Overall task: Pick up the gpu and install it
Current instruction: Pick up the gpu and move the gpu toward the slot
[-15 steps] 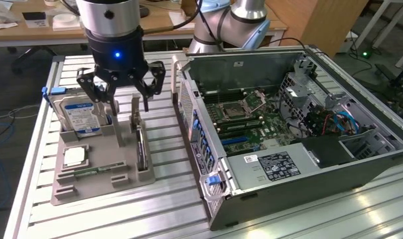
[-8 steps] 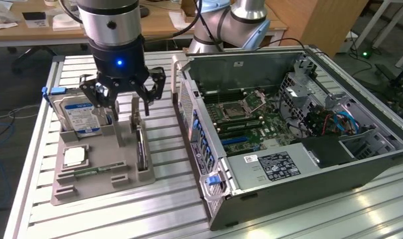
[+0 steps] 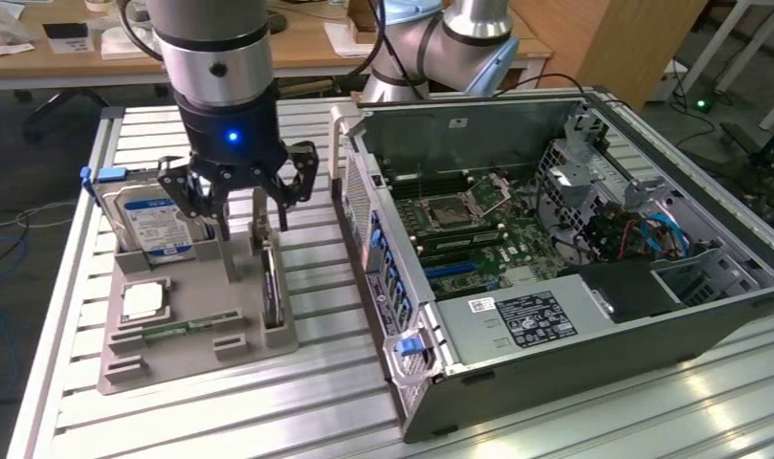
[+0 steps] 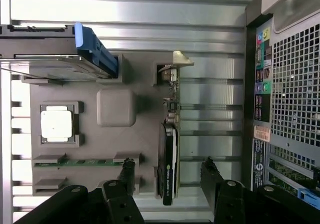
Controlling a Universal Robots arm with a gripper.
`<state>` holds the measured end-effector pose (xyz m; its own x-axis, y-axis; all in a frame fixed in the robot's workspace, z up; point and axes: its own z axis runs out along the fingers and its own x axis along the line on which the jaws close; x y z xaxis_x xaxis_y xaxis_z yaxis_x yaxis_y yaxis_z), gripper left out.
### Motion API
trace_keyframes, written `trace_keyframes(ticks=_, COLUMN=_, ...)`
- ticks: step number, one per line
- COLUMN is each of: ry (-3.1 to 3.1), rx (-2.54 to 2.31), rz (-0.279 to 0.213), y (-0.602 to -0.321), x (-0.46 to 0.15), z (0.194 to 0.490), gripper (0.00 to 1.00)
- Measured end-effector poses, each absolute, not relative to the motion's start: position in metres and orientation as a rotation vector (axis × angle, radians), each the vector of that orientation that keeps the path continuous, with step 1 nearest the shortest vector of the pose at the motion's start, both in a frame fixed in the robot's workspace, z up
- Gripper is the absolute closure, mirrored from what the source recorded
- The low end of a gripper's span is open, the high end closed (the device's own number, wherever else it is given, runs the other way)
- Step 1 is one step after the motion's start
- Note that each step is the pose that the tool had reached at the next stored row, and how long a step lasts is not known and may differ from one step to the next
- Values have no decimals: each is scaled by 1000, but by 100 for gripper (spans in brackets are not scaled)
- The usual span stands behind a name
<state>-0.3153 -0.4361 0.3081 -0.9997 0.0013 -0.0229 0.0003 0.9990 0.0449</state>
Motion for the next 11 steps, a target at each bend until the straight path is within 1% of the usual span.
trace_keyframes(ticks=9, ry=3118, rx=0, rz=69, y=-436, x=-311, z=293, gripper=35)
trace_keyframes(ticks=10, ry=3118, rx=0, rz=69, y=-437, x=-311, z=291, gripper=34)
trace_keyframes(ticks=11, ry=3118, rx=0, rz=69, y=-437, x=-311, z=289, gripper=29)
